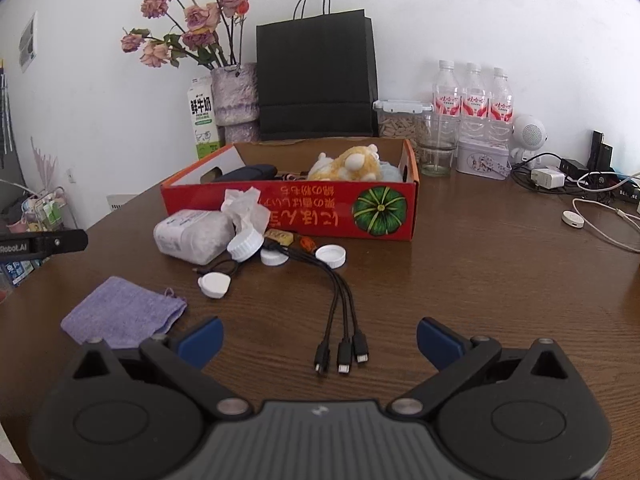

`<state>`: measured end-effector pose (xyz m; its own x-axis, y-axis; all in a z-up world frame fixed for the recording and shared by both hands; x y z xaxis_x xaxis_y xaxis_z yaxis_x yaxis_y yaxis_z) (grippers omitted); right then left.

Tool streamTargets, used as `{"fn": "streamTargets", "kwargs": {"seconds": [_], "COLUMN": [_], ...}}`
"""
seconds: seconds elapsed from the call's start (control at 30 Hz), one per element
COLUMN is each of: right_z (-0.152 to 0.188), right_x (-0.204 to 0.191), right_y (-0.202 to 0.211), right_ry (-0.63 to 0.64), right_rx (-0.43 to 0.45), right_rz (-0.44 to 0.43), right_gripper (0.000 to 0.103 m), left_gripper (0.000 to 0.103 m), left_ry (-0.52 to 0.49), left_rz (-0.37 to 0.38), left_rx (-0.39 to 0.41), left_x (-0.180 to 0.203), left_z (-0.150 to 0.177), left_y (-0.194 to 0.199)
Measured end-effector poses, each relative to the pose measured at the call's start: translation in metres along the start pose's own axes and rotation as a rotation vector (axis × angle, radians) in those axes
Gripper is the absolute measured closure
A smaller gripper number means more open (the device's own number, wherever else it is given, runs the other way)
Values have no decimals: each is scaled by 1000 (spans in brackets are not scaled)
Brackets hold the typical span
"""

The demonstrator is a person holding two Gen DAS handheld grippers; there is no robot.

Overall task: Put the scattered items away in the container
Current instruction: 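Withdraw both tools from the box toward the purple cloth, then grasp the purple cloth with the left tool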

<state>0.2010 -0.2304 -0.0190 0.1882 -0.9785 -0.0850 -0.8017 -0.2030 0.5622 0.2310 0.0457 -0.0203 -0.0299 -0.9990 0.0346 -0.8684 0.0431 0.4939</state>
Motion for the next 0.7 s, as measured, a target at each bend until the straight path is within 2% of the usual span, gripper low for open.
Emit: {"fn": "streamTargets", "kwargs": {"seconds": [0.33, 0.6, 0.7], "right_z": [10, 14, 17], "right_x": [-13, -7, -7], "right_y": [-5, -15, -20], "right_ry": [22, -15, -22], "right_rx": [-28, -57, -73], "right_rz": [0, 25, 20], "right_gripper": [0, 0, 0], "left_gripper": [0, 0, 0], "left_ry": [-50, -69, -87], "left_rz": [48, 94, 71], "left_rx": [-110, -243, -284], "left_x": [16, 25, 29], "left_z": [26, 44, 51], "left_y": [-10, -33, -45]}}
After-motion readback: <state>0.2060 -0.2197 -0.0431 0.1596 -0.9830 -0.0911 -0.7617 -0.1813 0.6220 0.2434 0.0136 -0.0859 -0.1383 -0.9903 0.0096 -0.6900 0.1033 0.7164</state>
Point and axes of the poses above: each gripper's, at about its wrist camera, not at the fingertips, and y roughly against the way its jaws point, x to its right, z to its underside, the point moved 6 cm from there along -y, roughly the way its jaws point
